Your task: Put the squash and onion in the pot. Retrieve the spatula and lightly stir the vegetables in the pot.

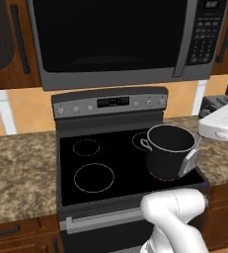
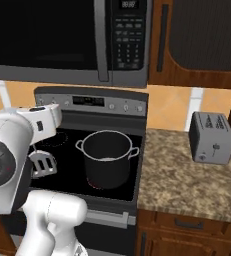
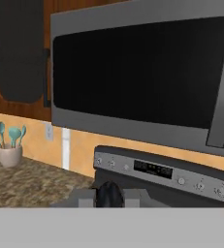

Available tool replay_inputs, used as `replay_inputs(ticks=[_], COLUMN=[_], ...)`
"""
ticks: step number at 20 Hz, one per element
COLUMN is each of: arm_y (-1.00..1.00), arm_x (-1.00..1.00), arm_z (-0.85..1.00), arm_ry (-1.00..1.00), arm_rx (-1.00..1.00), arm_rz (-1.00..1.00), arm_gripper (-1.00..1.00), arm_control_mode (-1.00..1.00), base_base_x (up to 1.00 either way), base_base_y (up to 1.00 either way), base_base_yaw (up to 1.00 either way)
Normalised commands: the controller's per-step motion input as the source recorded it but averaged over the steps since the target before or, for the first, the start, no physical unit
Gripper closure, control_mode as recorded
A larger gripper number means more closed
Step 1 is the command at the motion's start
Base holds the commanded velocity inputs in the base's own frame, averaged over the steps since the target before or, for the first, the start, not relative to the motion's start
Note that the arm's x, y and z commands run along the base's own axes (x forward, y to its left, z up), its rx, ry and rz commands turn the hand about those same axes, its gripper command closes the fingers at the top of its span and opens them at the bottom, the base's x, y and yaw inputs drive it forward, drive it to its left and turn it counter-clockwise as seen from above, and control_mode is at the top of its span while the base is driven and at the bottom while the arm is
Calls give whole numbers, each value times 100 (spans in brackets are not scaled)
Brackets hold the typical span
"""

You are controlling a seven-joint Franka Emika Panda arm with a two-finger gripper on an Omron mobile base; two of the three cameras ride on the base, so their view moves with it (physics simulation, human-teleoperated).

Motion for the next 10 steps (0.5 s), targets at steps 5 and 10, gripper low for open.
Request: replay_inputs(ticks=[5,10], arm_y=[0,0], arm_x=[0,0], arm_z=[0,5], arm_ry=[0,-3], arm_rx=[0,2], arm_rz=[0,0], arm_gripper=[100,100], arm_control_mode=[100,-100], base_base_x=[37,61], base_base_y=[-53,-1], base_base_yaw=[-8,-5])
